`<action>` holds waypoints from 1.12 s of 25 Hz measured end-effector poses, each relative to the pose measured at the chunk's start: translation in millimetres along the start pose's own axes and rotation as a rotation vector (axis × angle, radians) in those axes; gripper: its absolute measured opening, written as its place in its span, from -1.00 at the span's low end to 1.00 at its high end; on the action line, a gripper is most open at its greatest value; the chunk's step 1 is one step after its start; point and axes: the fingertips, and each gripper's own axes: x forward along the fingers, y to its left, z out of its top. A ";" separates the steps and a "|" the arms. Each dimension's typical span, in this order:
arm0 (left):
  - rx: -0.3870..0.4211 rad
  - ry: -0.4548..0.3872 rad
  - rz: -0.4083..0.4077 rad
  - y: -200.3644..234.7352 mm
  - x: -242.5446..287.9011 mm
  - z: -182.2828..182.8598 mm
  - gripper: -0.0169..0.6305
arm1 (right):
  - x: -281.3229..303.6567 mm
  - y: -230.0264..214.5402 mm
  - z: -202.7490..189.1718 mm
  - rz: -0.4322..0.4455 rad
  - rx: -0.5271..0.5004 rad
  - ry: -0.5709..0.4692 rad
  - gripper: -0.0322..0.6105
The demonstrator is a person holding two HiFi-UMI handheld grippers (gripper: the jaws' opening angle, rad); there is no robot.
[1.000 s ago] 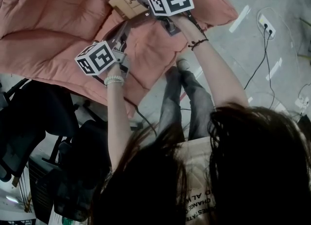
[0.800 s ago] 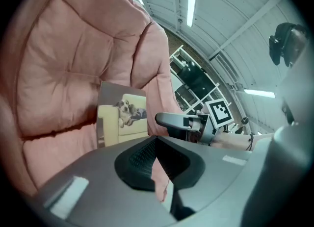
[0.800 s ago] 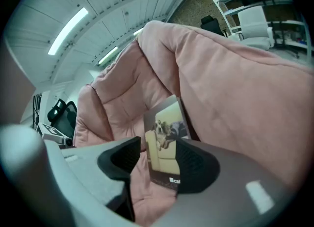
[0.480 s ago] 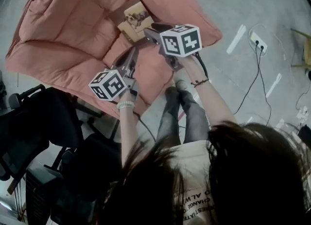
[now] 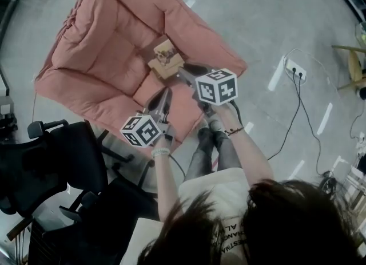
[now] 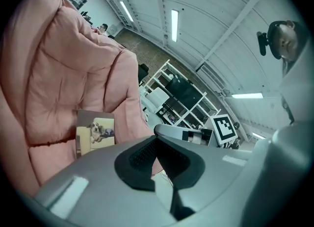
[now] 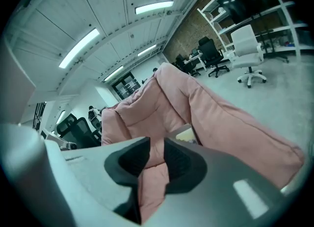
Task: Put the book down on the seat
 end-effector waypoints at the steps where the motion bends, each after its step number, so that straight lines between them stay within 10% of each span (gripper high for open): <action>1: 0.003 -0.004 -0.004 -6.4 -2.3 2.2 -0.98 | -6.1 3.9 2.6 0.000 0.004 -0.011 -0.61; 28: 0.210 -0.067 -0.118 -116.9 -70.0 46.8 -0.98 | -106.3 106.4 52.6 0.069 -0.116 -0.166 -0.79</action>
